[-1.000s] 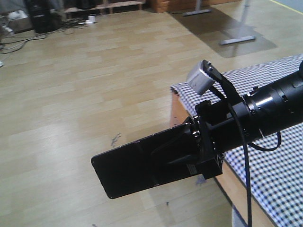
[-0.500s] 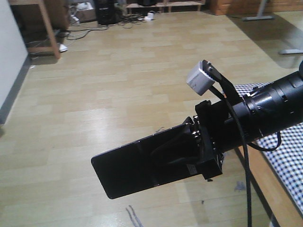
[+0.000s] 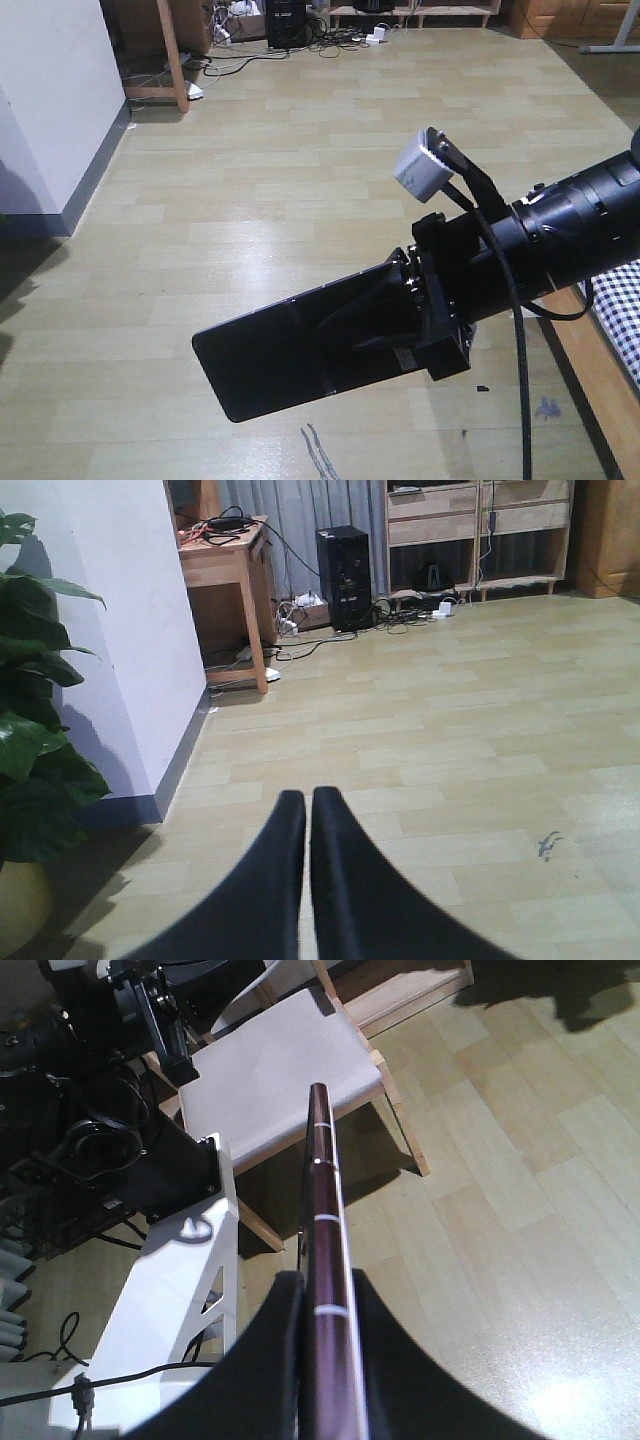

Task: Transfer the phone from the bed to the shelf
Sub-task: 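Hold the phone in the right gripper while the base turns away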

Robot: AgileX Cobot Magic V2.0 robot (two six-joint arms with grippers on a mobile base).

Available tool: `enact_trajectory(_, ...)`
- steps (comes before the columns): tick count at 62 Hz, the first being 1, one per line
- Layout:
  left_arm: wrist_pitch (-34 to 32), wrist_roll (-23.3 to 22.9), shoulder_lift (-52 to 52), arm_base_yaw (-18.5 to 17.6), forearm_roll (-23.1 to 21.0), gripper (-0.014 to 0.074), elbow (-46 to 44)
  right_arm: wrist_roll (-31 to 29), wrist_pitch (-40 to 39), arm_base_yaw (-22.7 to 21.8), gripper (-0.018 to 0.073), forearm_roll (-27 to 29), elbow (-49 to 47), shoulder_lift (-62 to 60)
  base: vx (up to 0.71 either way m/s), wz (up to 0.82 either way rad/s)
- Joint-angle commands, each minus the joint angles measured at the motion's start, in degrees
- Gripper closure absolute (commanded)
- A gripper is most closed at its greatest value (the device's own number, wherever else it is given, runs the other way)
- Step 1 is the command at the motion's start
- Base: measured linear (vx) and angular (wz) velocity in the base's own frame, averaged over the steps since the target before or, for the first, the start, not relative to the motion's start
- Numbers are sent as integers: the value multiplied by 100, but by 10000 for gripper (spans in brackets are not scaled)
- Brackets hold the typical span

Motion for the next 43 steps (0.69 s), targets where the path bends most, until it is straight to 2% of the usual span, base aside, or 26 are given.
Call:
enact_trajectory(1, -405, -22, -66, -2, -26, 596, -146, -22, 437, 2, 561, 496, -136, -196, 4, -2)
enact_trajectory(43, -405, -22, -66, -2, -26, 596, -146, -22, 437, 2, 561, 496, -136, -196, 13, 2)
